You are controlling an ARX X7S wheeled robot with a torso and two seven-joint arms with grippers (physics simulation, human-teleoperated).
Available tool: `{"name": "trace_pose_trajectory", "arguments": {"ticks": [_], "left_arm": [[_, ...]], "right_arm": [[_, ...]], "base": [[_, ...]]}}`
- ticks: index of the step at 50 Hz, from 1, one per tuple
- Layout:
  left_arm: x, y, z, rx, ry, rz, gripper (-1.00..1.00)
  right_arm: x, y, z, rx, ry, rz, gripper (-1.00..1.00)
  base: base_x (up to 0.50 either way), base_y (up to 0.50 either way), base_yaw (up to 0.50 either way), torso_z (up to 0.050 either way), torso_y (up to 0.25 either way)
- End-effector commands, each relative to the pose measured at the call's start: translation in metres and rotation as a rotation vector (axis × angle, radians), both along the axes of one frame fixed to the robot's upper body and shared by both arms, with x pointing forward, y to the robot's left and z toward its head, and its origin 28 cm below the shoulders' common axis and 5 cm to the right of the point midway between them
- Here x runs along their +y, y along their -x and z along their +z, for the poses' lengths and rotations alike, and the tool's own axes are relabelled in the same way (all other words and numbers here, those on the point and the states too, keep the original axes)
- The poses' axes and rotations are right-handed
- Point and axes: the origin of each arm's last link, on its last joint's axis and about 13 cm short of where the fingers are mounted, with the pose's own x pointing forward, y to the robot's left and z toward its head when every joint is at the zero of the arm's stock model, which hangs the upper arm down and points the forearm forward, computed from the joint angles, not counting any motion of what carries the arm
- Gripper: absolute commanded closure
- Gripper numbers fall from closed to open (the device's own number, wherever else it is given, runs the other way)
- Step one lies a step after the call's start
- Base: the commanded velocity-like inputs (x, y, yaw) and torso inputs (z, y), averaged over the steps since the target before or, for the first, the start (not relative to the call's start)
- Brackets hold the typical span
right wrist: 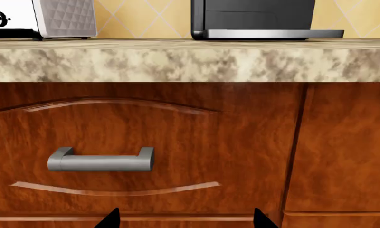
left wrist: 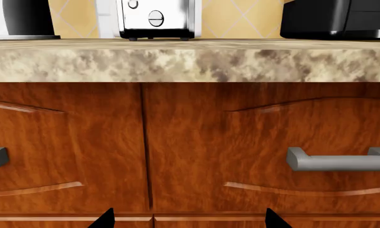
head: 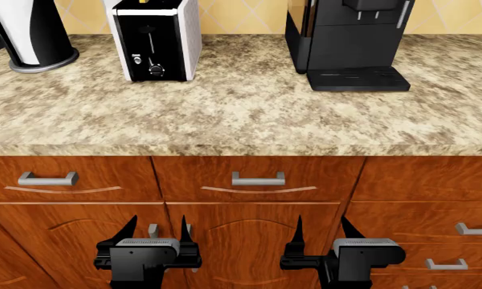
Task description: Push down the lever of the toaster to turn it on.
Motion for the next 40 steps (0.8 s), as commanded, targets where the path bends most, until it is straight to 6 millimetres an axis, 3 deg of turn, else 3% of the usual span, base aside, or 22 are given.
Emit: {"name": "trace_pose_trajectory", "arguments": {"ticks": [1,21,40], "left_arm": [[0.0003,-0.0002,-0.0002,0.001,0.001,0.004,-1.0],[0.0009,-0.0014,-0.0009,-0.003,-0.011,0.009,-1.0],[0.0011,-0.0013,-0.0007,-0.002,-0.001,0.015,-1.0]], "right_arm": [[0.0001,0.0,0.0001,-0.001,-0.004,-0.003,-1.0],[0.0008,-0.0009,-0.0006,-0.002,-0.015,0.003,-1.0],[0.0002,-0.0007,-0.0014,0.001,-0.021,0.002,-1.0]], "base": [[0.0,0.0,0.0,0.0,0.0],[0.0,0.01,0.0,0.0,0.0],[0.0,0.5,0.0,0.0,0.0]]}}
